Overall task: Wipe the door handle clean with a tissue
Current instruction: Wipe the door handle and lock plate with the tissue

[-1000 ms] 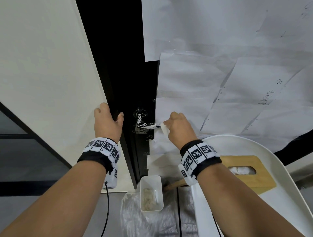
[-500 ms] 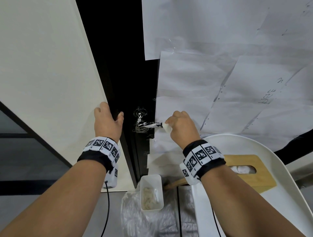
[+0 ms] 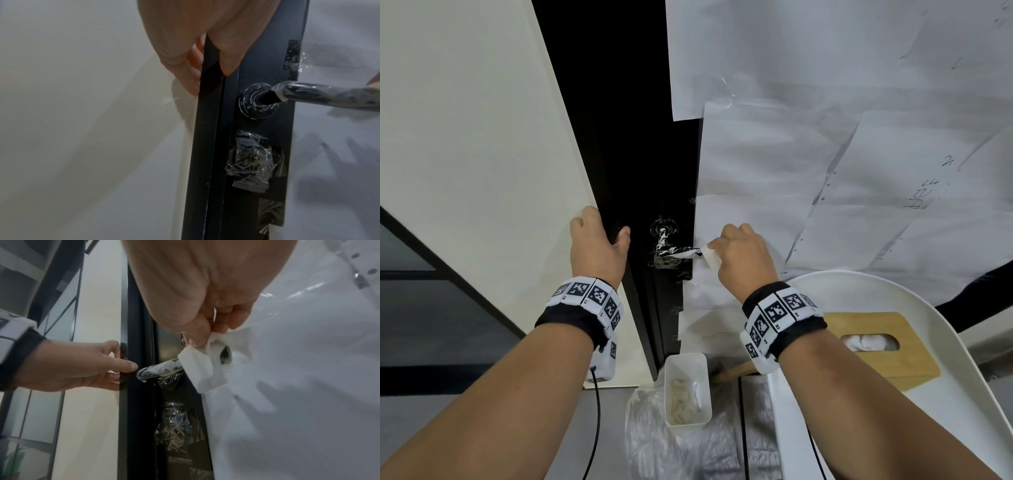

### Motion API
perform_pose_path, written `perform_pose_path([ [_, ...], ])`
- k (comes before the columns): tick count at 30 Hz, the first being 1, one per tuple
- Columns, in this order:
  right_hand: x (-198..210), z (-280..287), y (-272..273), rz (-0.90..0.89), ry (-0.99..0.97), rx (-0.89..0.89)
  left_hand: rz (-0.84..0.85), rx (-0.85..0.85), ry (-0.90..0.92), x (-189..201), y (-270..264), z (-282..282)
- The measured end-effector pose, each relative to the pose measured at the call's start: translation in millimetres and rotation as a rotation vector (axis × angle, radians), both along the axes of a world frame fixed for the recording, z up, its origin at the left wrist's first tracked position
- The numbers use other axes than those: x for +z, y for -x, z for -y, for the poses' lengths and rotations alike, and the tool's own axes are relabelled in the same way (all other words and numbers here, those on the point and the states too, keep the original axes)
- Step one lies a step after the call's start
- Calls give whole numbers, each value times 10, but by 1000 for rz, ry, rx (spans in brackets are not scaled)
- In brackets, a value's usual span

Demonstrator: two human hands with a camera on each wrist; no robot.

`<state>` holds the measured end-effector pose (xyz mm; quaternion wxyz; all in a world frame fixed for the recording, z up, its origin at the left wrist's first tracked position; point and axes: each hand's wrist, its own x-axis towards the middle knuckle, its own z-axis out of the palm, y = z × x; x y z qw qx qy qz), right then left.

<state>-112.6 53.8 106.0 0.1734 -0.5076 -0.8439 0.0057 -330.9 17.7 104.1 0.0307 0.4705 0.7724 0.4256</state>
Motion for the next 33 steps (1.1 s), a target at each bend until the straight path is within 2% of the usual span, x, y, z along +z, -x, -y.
perform_pose_path([
  [3,30,-20,-75,-51,-23,-61,-10,-1,-3,-9,3,1],
  [5,56,-12,-67,-3,14,-93,-13,1,-1,-12,7,-3],
  [8,15,17,22,47,44,-37,-10,0,2,-12,7,-4],
  [11,-19,-17,39,-87,42,-65,-12,0,7,-6,7,0],
  [14,-10,-41,-30,-144,-92,-159,-17,-2,5,-10,15,-3],
  [19,-11,-12,1,11,77,-82,-15,-5,4,-20,20,-11],
  [22,-44,-20,-37,-23,98,-38,-16,0,10,-24,20,-14],
  [26,-34,-39,-124,-132,74,-94,-18,1,11,-24,12,-13],
  [31,-115,-6,-32,-49,78,-43,-17,-7,-1,-13,11,-4],
  [33,-118,-25,-62,-57,77,-76,-21,-19,-8,-21,20,2],
])
